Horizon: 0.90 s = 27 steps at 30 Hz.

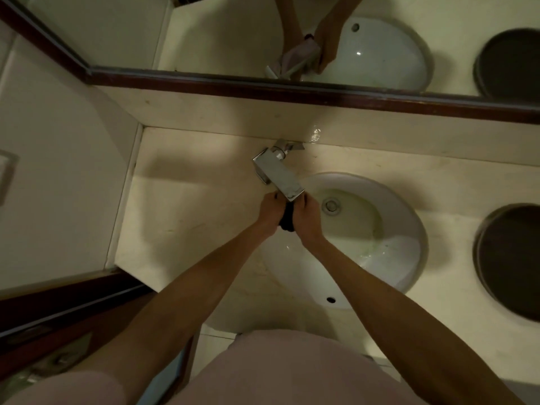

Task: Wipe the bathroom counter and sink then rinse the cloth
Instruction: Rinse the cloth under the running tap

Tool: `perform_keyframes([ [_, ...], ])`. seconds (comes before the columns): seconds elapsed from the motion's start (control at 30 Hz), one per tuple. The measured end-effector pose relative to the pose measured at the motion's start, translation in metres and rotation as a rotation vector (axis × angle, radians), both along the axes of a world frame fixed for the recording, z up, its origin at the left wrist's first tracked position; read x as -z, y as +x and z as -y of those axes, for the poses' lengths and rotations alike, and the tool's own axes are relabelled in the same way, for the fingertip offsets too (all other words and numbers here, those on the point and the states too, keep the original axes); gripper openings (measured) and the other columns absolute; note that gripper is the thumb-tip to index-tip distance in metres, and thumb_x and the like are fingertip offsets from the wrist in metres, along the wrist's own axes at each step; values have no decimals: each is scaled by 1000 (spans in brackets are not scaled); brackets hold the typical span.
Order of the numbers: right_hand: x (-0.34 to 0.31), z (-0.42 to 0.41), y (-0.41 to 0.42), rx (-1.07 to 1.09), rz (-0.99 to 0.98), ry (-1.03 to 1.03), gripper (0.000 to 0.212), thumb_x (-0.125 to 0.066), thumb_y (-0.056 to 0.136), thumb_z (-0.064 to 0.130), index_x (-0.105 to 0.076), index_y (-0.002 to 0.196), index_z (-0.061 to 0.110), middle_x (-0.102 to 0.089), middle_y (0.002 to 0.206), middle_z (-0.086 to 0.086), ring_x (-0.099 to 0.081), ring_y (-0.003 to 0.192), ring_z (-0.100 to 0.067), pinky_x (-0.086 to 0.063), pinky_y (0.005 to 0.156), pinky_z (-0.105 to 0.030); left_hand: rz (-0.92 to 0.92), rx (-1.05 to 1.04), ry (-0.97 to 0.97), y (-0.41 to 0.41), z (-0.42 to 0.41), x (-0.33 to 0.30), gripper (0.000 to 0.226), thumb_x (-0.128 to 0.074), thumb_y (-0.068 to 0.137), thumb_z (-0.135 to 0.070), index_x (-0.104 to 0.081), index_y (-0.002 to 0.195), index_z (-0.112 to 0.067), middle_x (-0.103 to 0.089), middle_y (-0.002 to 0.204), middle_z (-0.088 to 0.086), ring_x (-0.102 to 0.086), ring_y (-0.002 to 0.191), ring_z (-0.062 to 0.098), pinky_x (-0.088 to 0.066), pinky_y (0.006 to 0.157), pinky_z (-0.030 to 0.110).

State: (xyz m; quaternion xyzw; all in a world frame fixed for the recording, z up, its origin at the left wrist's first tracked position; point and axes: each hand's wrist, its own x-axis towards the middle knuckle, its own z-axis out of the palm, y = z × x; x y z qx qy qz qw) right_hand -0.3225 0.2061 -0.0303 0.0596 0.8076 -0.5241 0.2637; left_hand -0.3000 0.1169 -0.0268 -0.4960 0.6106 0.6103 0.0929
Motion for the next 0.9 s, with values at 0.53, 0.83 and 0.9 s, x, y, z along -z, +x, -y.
perform_keyframes([
  [0.53, -15, -7, 9, -24, 175, -7, 40, -40, 107, 30, -67, 90, 6, -69, 79, -8, -67, 69, -19, -52, 59, -32, 30, 69, -19, 3, 0, 4, 29, -50, 98, -20, -62, 80, 0, -66, 82, 17, -60, 68, 22, -45, 62, 32],
  [0.83, -8, -28, -24, 11, 309, 11, 45, -66, 88, 55, -62, 79, 11, -69, 90, -27, -73, 86, -39, -63, 77, -56, 155, 584, -184, 31, 11, -48, 38, -42, 101, -46, -52, 108, -10, -69, 96, 11, -66, 65, 23, -47, 54, 27],
  [0.9, -25, -24, -28, -39, 290, 5, 35, -68, 94, 40, -59, 78, 10, -64, 78, -19, -69, 72, -34, -62, 71, -48, 189, 848, -377, 29, 13, -75, 35, -43, 101, -42, -53, 93, -10, -65, 92, 10, -62, 74, 25, -44, 62, 30],
])
